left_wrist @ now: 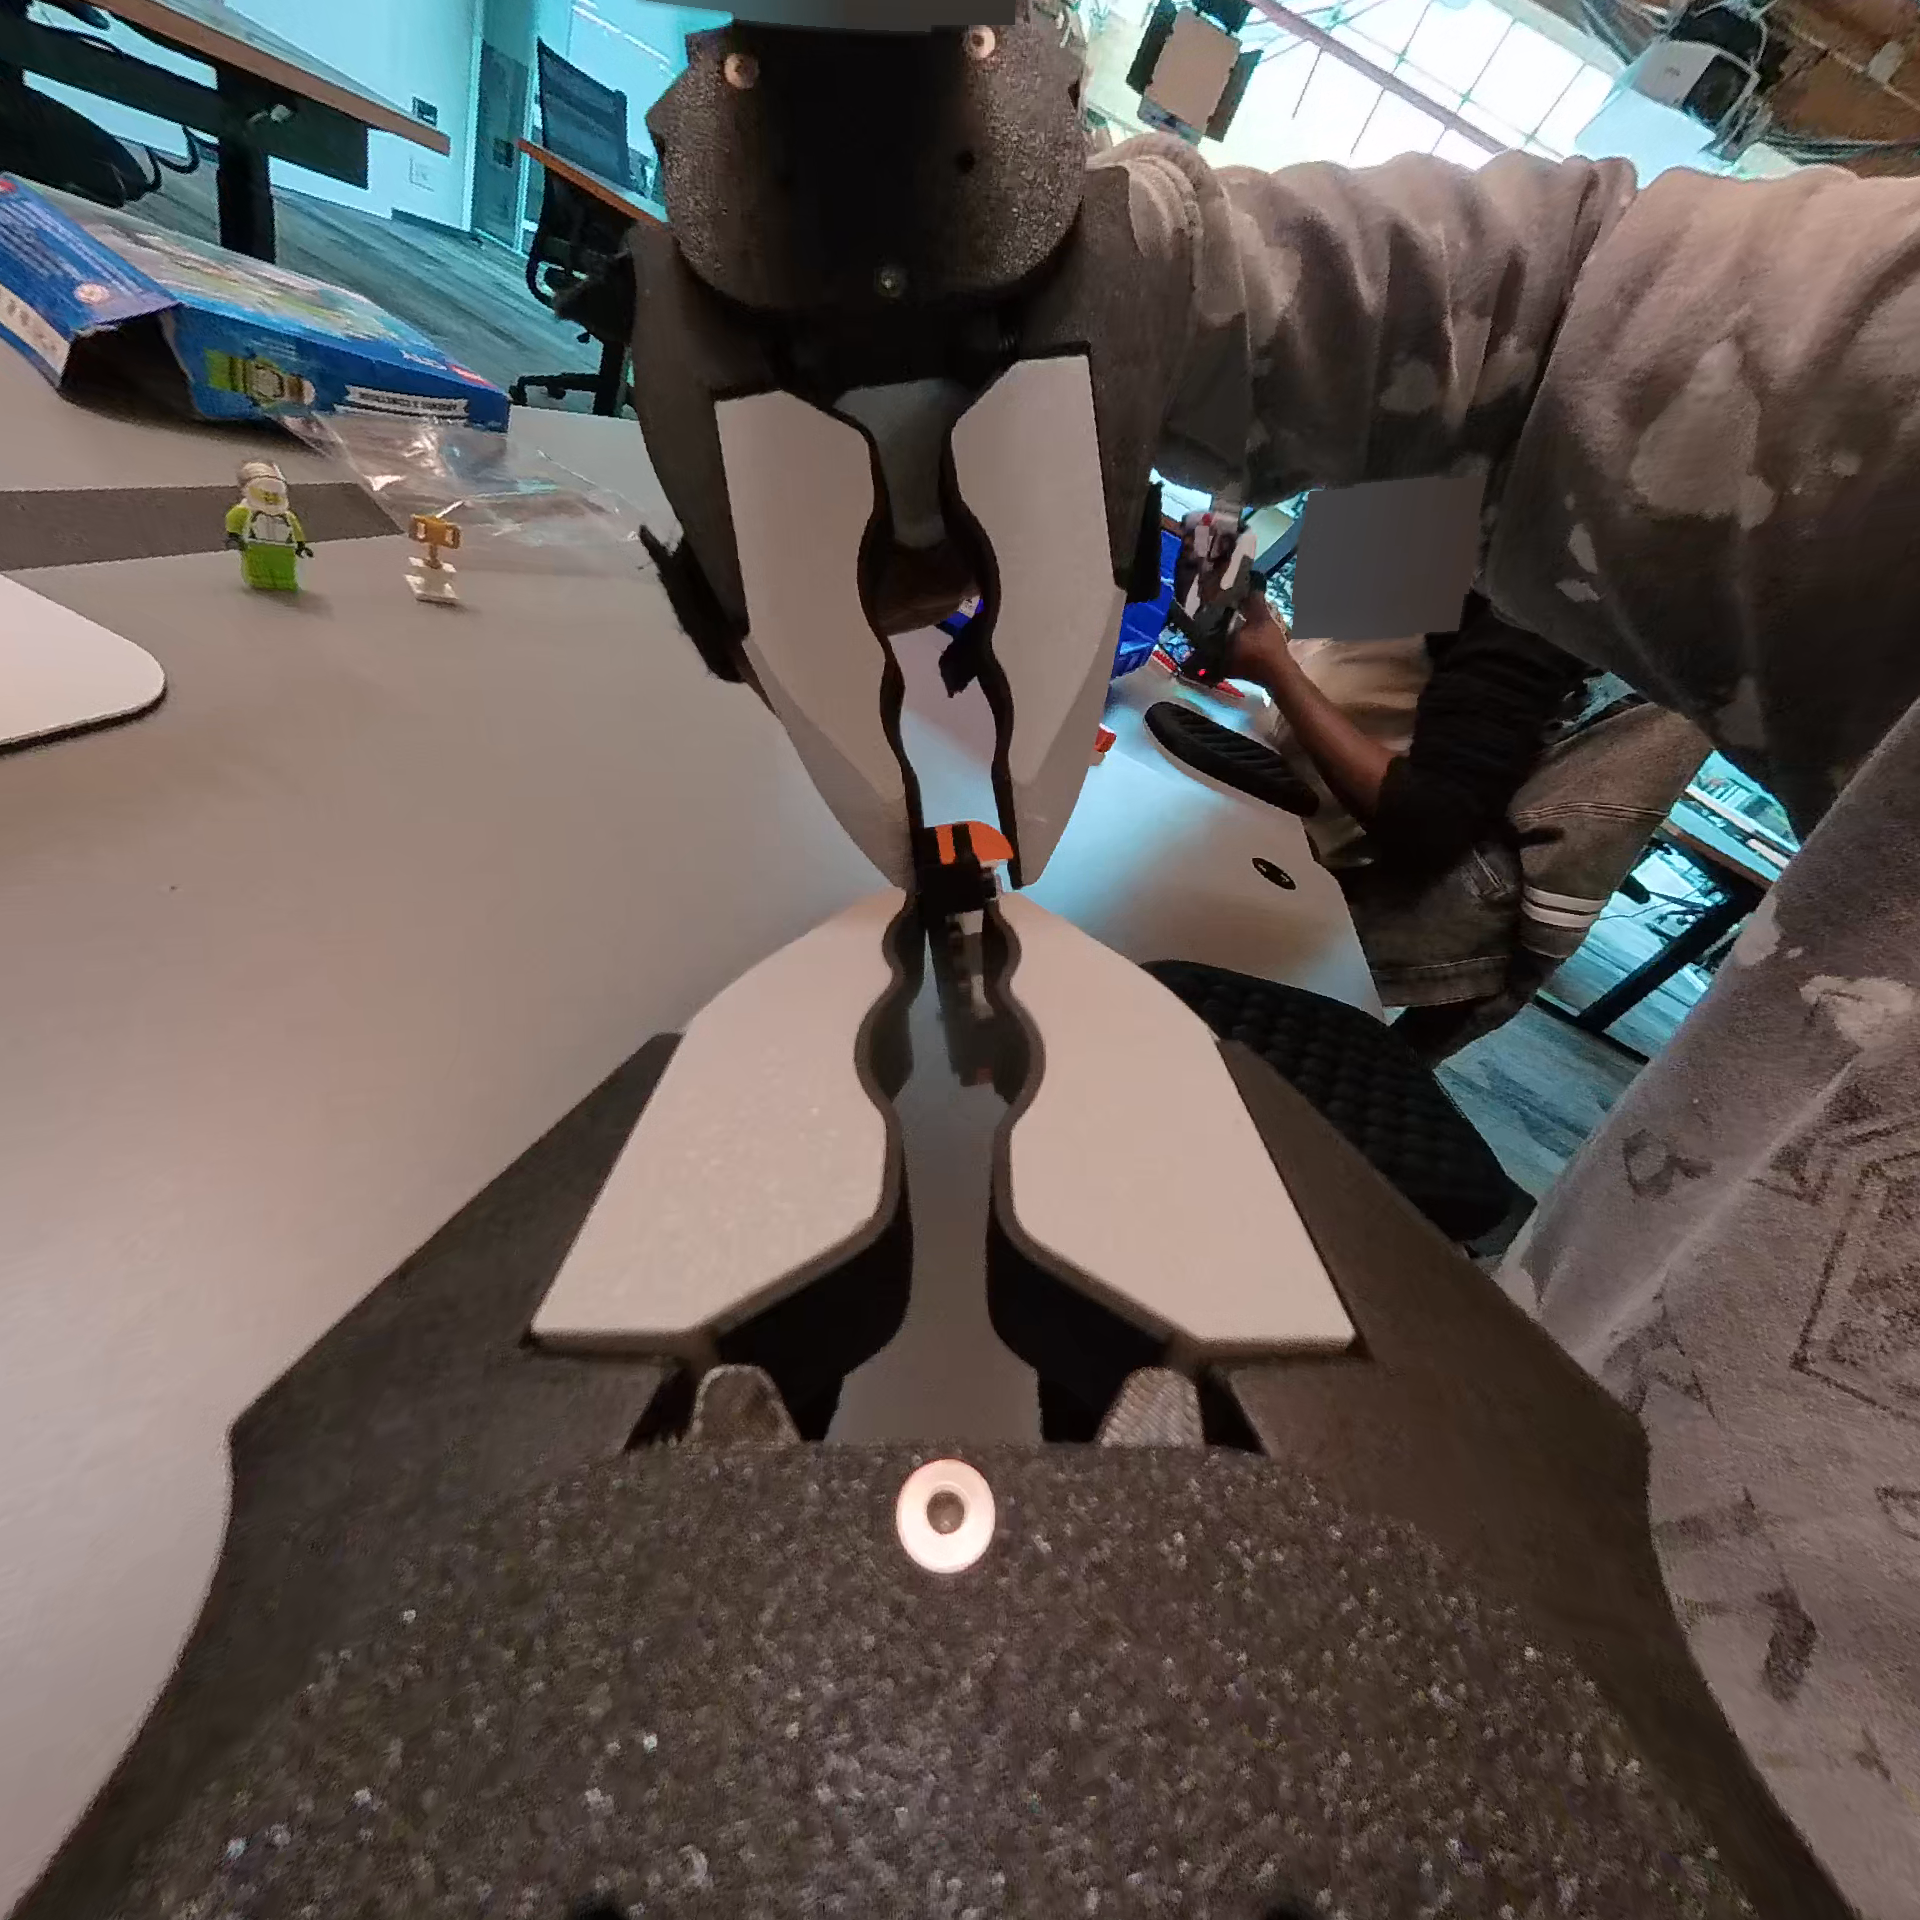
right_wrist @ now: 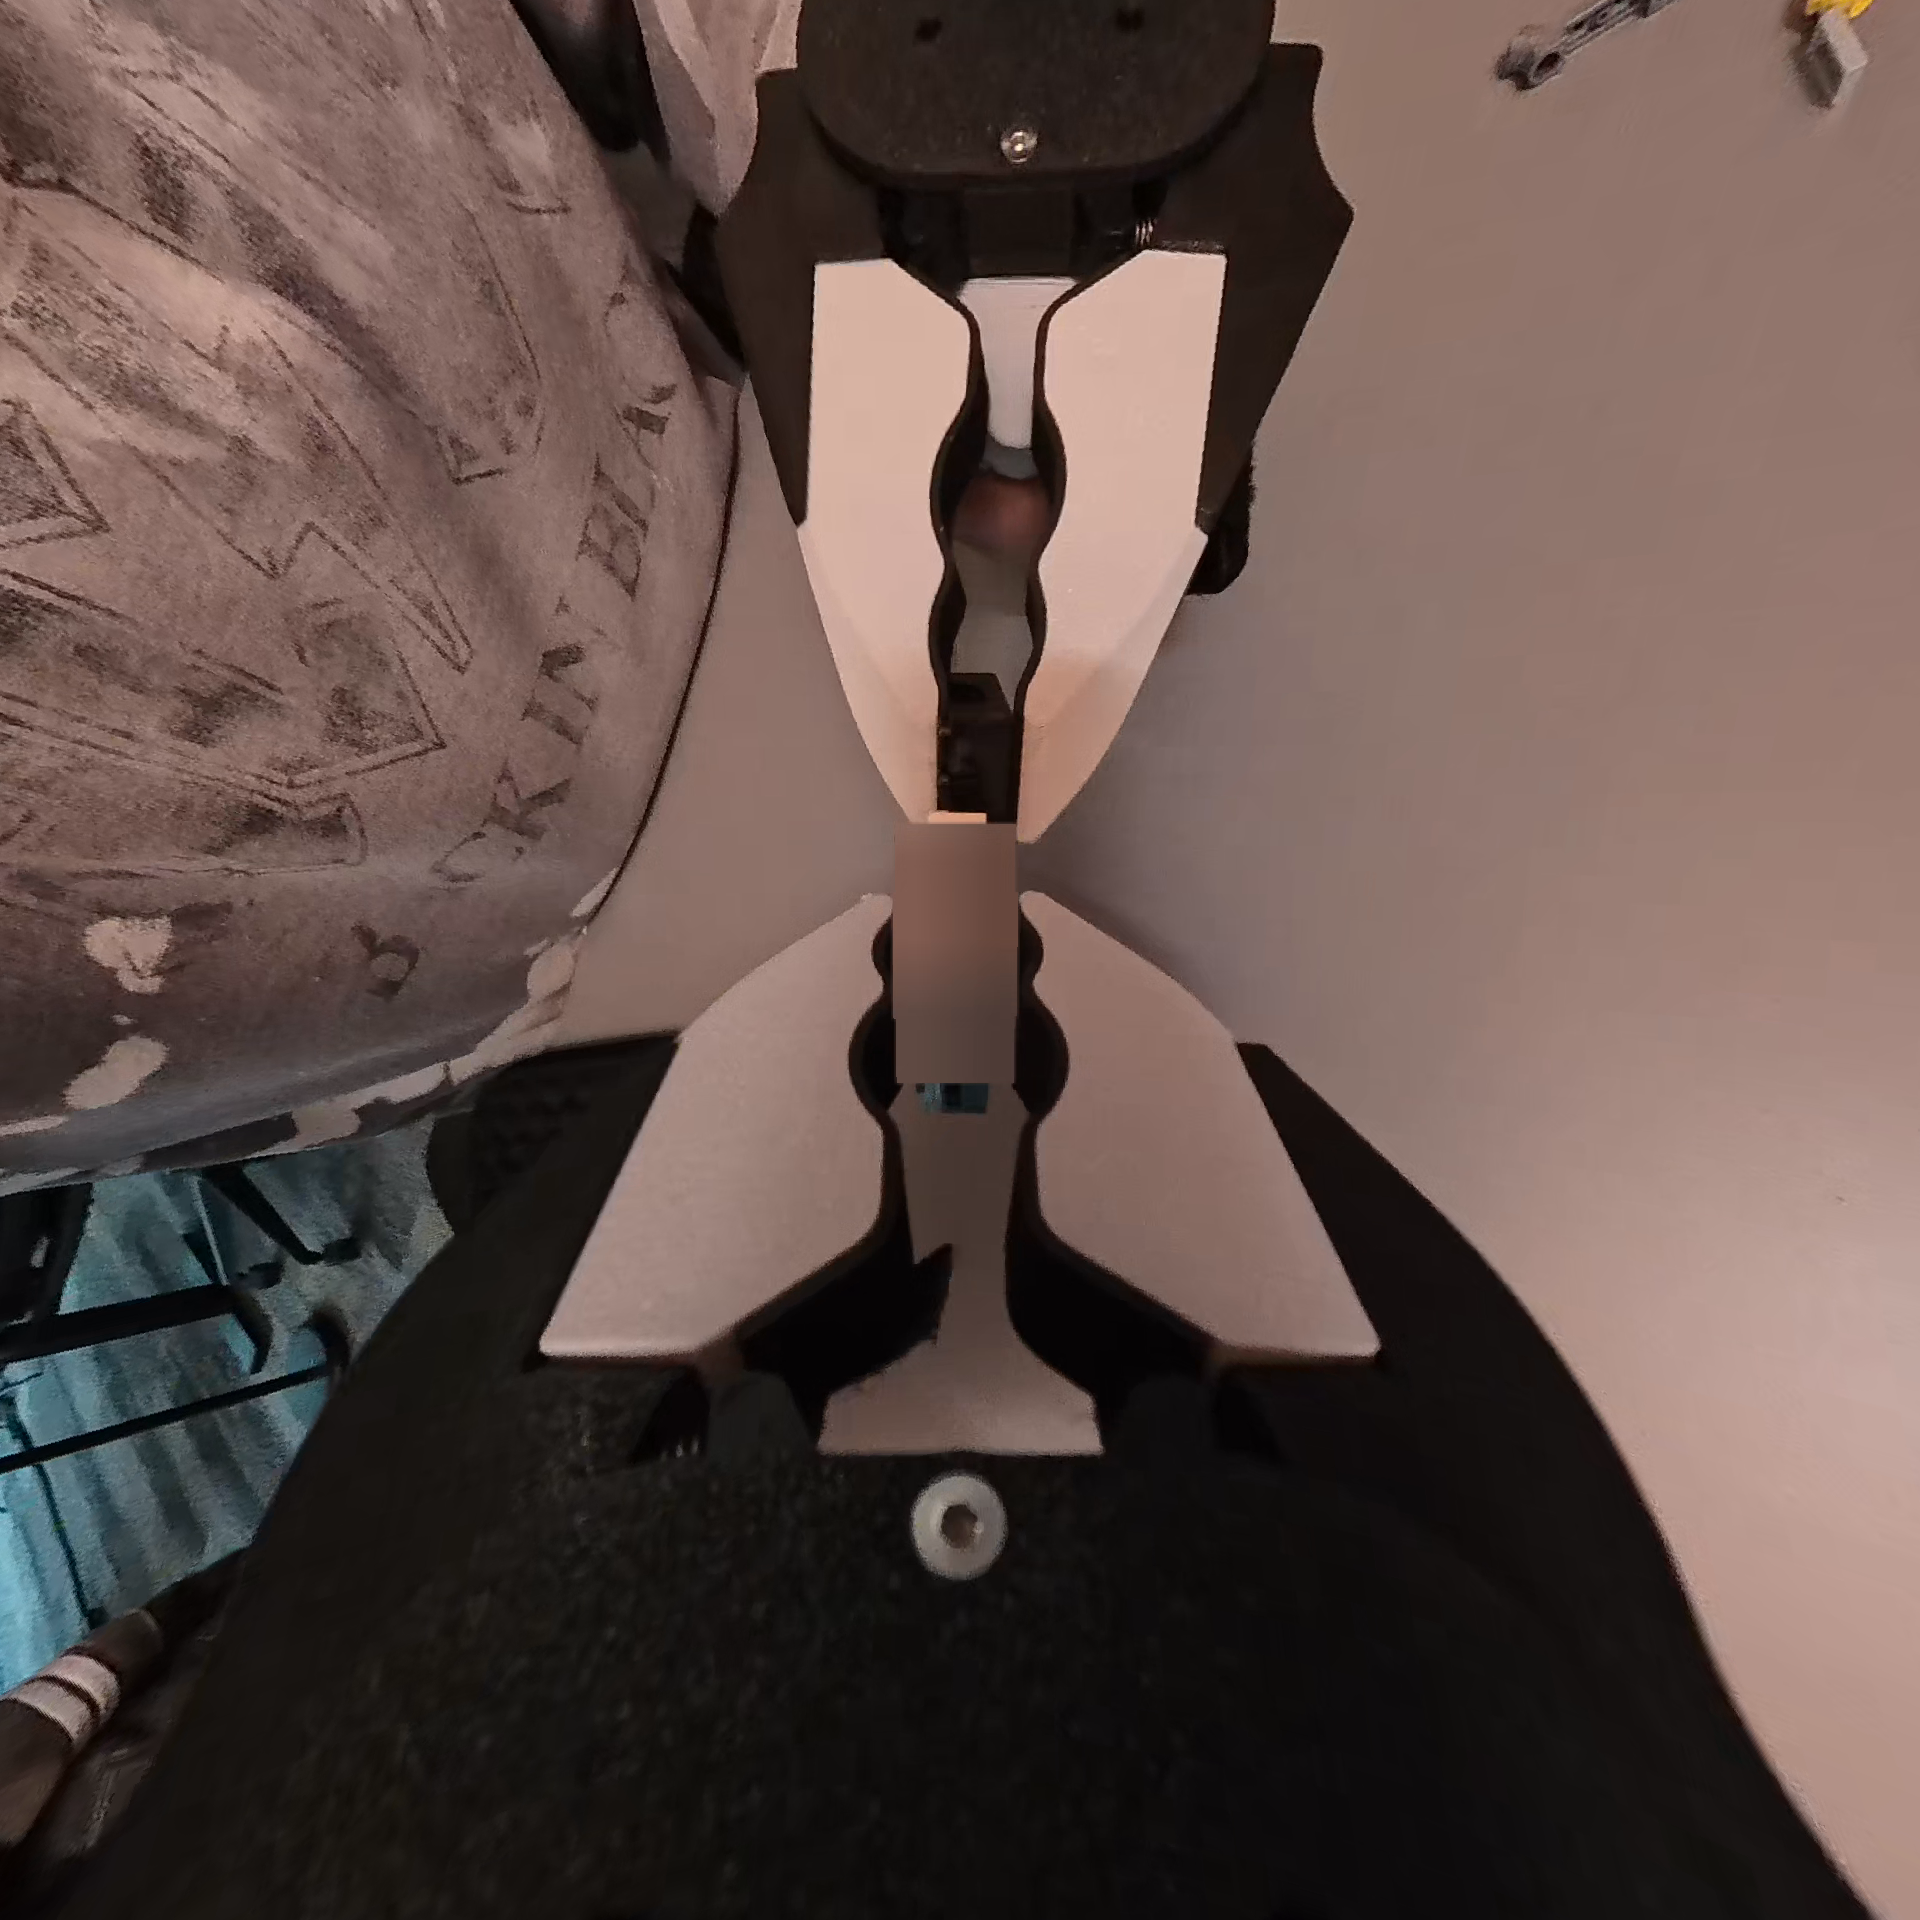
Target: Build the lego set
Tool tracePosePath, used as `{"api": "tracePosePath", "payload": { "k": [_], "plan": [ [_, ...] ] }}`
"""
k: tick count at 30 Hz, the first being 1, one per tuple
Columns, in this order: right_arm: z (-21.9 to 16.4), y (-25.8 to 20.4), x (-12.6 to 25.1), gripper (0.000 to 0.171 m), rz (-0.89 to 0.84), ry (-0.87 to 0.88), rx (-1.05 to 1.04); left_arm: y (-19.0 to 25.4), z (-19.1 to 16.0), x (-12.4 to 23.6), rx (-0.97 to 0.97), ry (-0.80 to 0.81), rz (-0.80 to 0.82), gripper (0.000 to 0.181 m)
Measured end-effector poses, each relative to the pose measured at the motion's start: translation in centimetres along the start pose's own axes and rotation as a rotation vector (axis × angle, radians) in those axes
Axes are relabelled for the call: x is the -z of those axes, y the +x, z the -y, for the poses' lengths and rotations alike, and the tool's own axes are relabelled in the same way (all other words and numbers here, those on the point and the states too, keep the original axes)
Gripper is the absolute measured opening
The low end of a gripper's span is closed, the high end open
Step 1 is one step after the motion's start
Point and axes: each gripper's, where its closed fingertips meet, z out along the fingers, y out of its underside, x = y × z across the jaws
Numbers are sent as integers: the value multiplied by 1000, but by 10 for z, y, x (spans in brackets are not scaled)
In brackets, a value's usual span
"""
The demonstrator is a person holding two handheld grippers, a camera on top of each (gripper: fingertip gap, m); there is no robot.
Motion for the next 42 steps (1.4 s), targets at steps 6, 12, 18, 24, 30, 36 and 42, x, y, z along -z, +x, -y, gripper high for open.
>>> {"api": "tracePosePath", "payload": {
  "k": [6, 12, 18, 24, 30, 36, 42],
  "plan": [
    [-5, -6, 0, 16, 68, -4, -48, 10, -5, 1, -4, -41, -96, 20],
    [-7, -7, 2, 16, 68, -25, -56, 10, -3, 4, -2, -47, -113, 15],
    [-7, -6, 2, 16, 43, -29, -69, 8, -4, 4, 43, -55, -109, 11],
    [-2, -8, 3, 16, 32, -7, -56, 7, -1, 5, 102, -24, -126, 4],
    [-2, -7, 3, 16, 34, 10, -69, 7, 0, 5, 127, -20, -130, 4],
    [-7, -4, -1, 15, 28, -23, -54, 5, -5, 3, 132, -32, -118, 4],
    [-4, 1, 1, 16, -38, 26, -63, -1, -2, 5, 133, -12, -99, 4]
  ]
}}
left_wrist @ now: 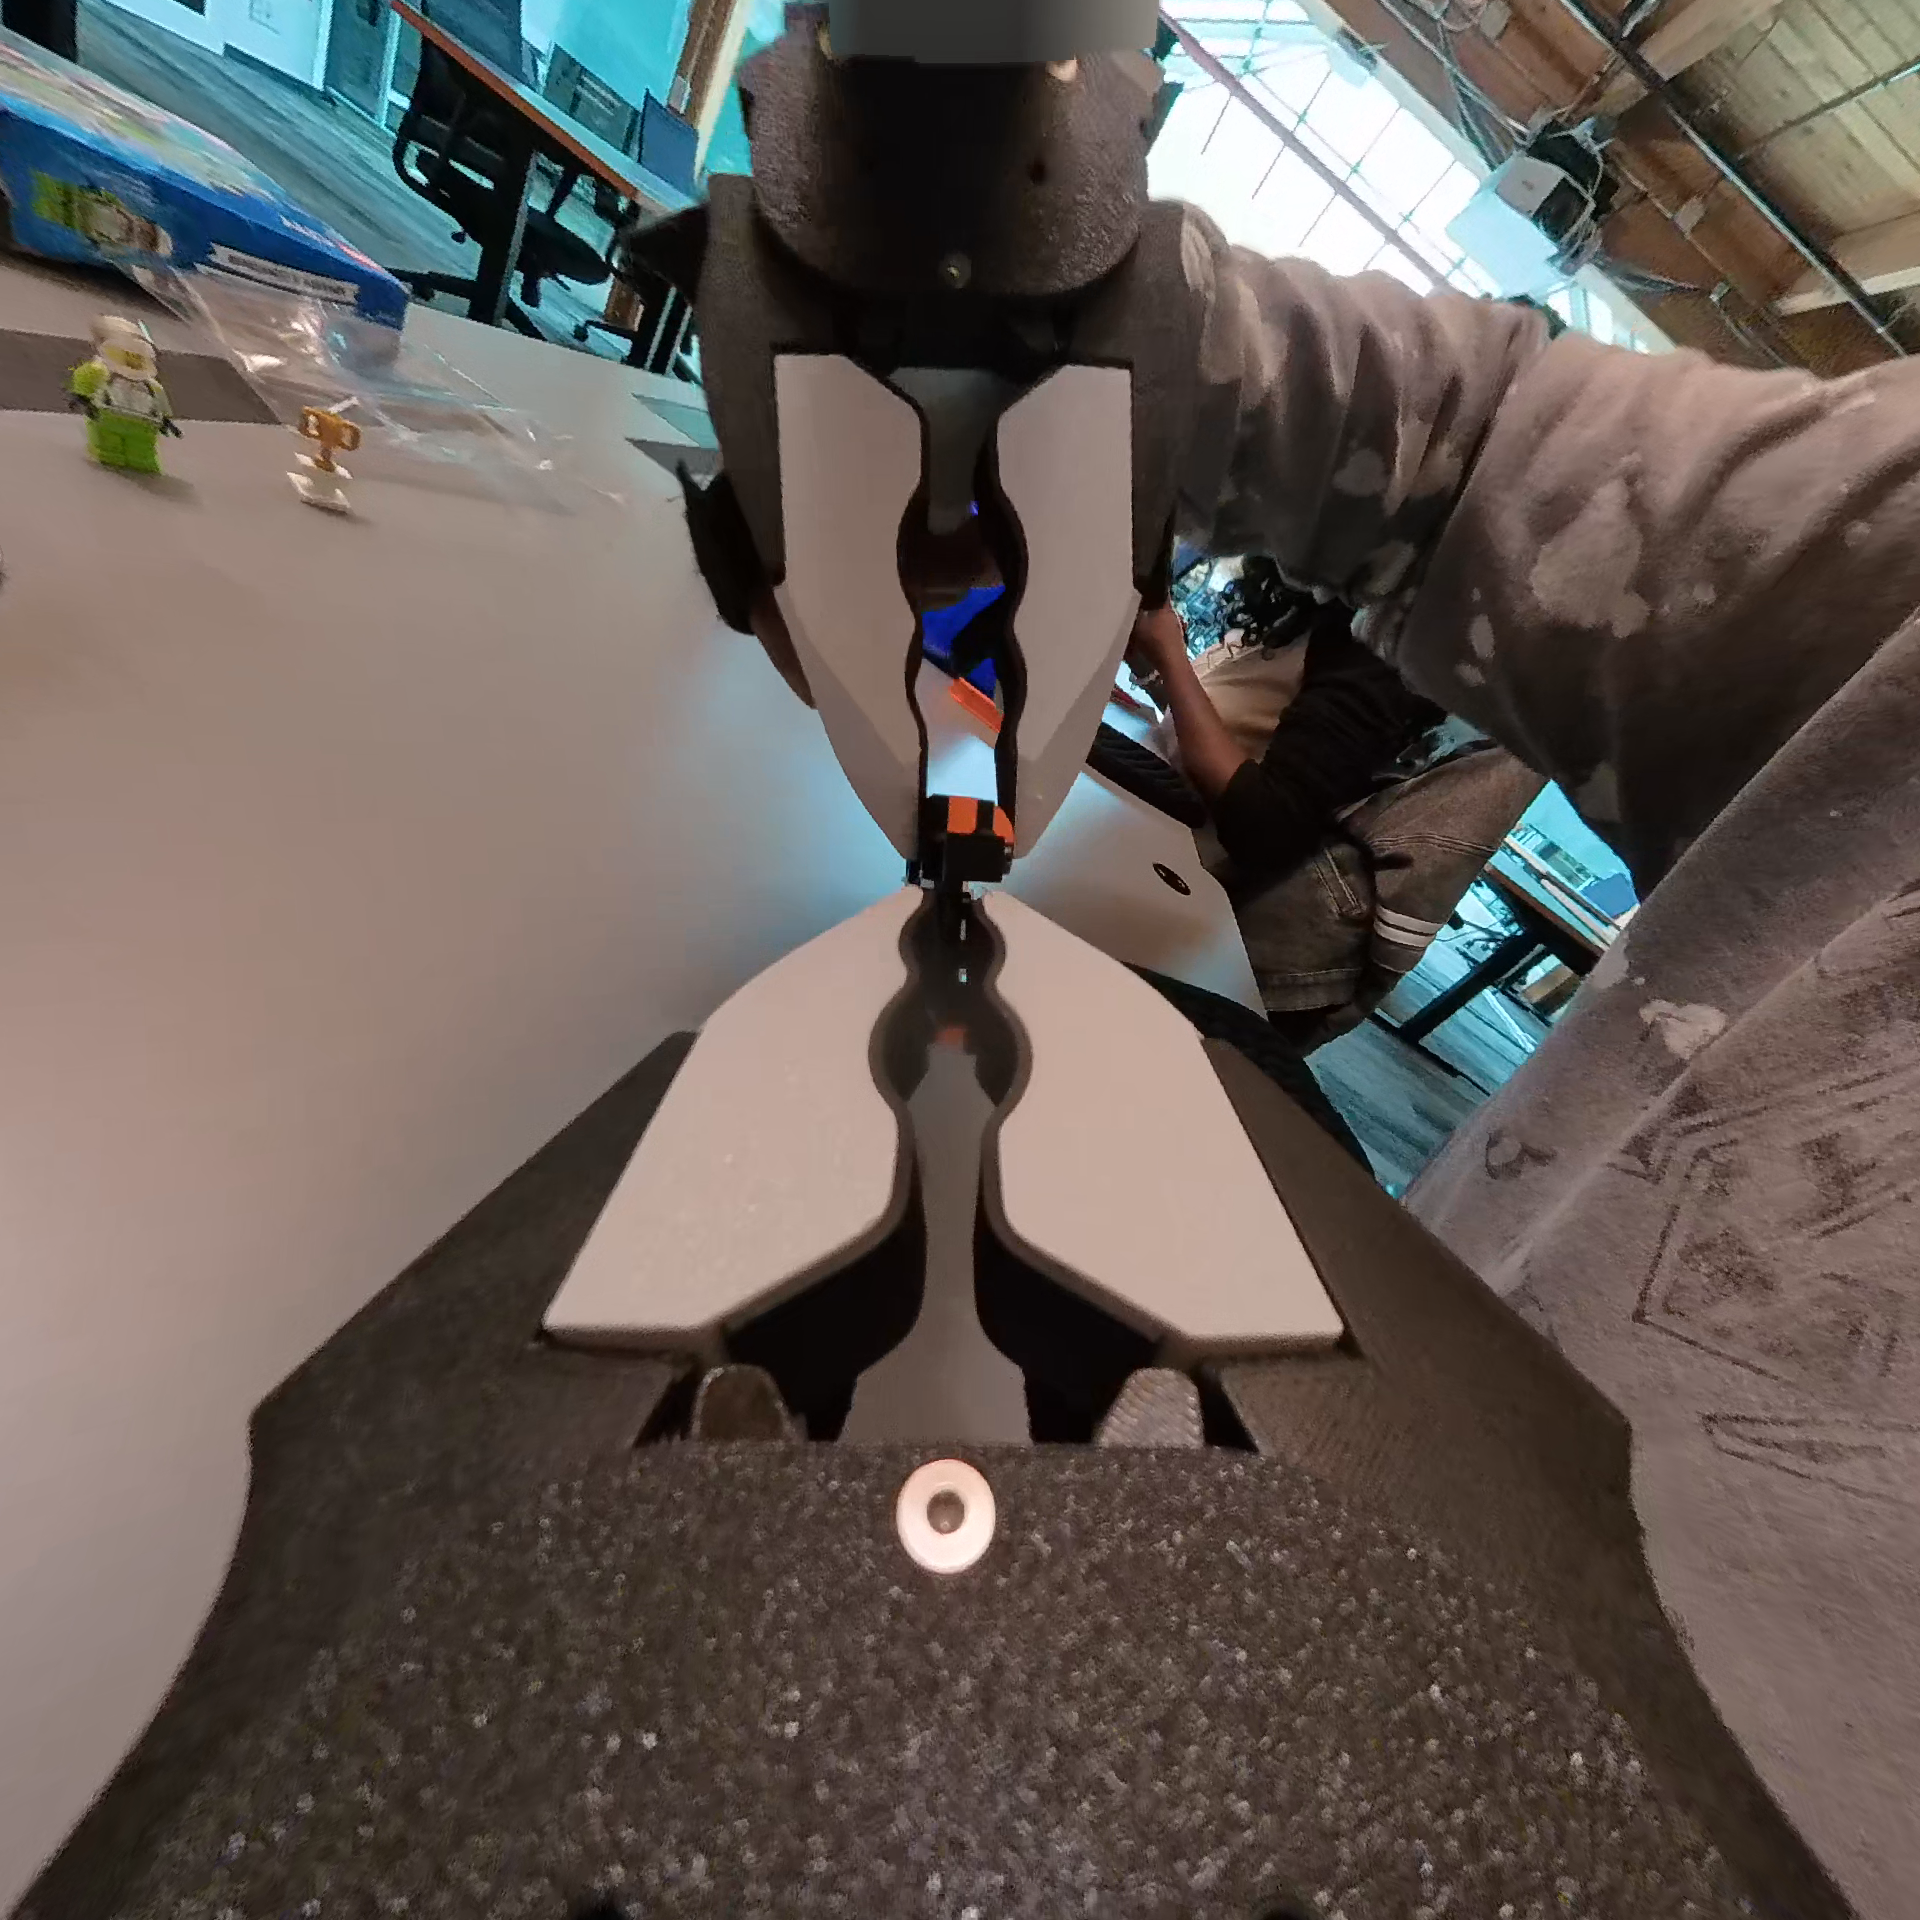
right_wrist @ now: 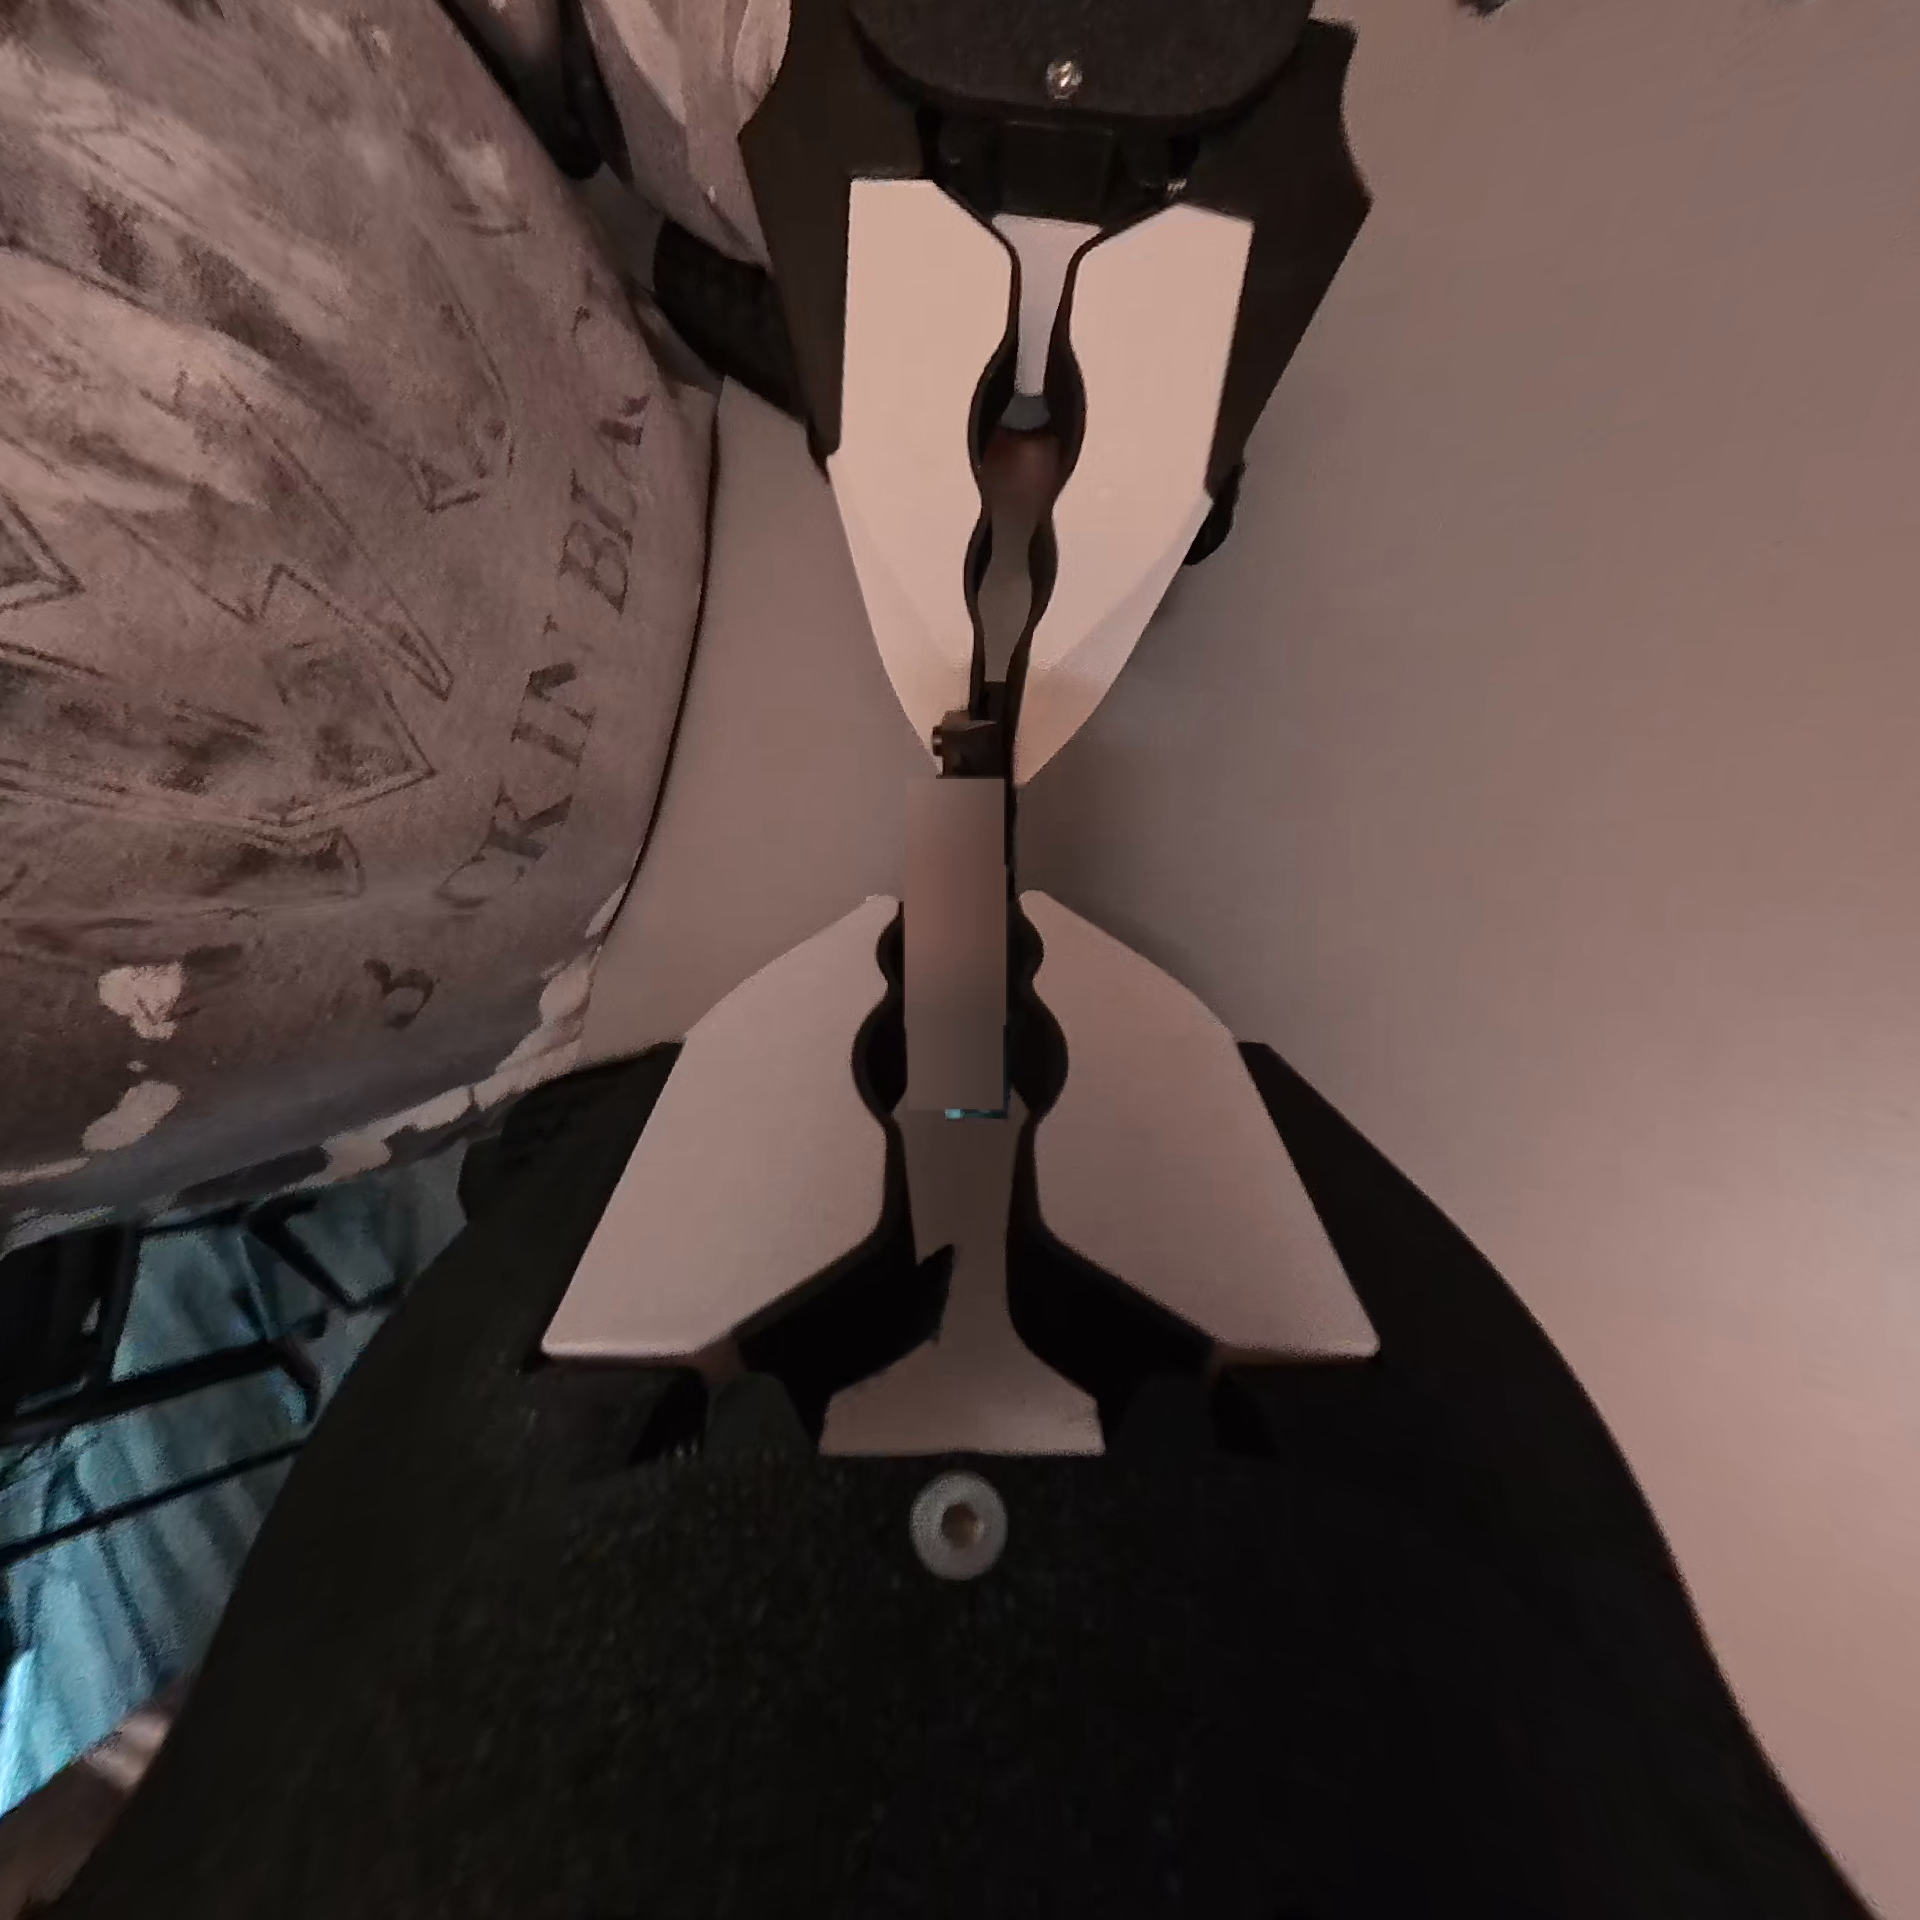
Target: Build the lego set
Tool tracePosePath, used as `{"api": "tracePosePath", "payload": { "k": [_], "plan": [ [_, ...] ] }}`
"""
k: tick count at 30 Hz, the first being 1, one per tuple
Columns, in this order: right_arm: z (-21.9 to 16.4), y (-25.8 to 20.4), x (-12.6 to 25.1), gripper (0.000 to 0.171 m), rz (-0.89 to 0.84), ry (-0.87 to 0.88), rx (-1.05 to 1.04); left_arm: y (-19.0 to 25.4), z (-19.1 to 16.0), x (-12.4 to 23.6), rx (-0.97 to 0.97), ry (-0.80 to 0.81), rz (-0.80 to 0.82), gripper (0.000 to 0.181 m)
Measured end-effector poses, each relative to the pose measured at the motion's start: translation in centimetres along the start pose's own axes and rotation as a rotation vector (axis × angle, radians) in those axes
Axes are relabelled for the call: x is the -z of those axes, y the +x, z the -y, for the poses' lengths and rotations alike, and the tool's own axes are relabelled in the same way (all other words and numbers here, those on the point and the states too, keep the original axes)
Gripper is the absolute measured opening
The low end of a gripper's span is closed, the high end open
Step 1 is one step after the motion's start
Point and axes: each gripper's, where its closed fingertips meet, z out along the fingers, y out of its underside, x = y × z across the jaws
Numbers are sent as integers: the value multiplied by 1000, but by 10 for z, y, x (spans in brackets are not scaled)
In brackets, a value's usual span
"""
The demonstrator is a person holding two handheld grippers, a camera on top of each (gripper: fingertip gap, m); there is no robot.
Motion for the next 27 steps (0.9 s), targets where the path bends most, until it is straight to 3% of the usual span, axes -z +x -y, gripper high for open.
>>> {"api": "tracePosePath", "payload": {
  "k": [6, 14, 18, 22, 25, 27],
  "plan": [
    [9, -5, 6, 23, -86, 125, 32, 7, 9, 3, -10, 47, -35, 4],
    [4, -17, 0, 16, -98, 140, 56, 21, 6, 0, -151, 11, -24, 4],
    [3, -15, 2, 17, -137, 158, 17, 16, 7, -2, -131, 16, 5, 4],
    [25, -3, 31, 23, -362, 315, 73, 3, 22, 5, 67, 120, 19, 4],
    [38, 4, 59, 24, -694, 435, 155, -13, 31, 15, 255, 227, 33, 4],
    [39, 1, 56, 19, -845, 493, 155, -22, 35, 20, 352, 284, 38, 4]
  ]
}}
